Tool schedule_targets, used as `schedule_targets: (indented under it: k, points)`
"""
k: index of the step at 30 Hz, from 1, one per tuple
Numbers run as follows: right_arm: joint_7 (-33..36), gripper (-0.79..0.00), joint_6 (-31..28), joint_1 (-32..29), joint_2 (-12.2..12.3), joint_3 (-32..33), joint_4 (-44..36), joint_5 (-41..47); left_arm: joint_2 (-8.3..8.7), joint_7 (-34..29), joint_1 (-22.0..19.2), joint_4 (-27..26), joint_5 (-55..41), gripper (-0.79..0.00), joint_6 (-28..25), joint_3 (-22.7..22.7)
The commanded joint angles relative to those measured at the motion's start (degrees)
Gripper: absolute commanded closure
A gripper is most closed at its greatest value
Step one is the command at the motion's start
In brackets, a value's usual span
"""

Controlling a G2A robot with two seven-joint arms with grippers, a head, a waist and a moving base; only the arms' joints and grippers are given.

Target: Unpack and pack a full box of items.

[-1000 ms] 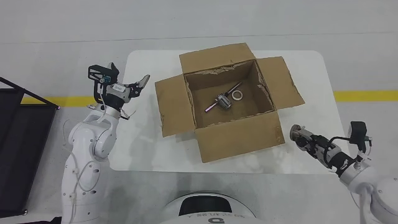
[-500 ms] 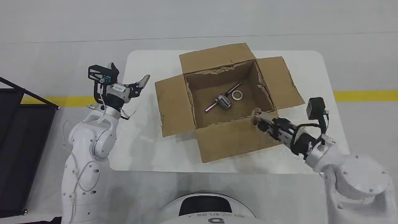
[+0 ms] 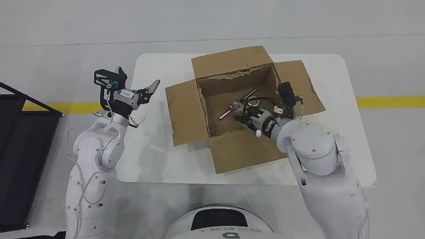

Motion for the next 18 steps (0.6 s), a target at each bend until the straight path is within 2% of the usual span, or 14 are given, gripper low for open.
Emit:
schedule_targets:
  k: [1,10,18]
  points:
    - [-0.39,0.000,0.03,1.61,-0.06,-1.54,3.01,-1.16,0.00,0.00,0.00,0.00,0.00,-0.785,0.00,0.00]
    - [-11.35,0.000,0.03,6.16,-2.41,-4.72,16.16,-7.88,0.00,0.00,0.00,0.00,0.00,-0.785,0.00,0.00]
    - [-7.22,0.000,0.03,6.67,-4.49,-5.38,21.94,-19.09,0.00,0.00,0.00,0.00,0.00,-0.785,0.00,0.00]
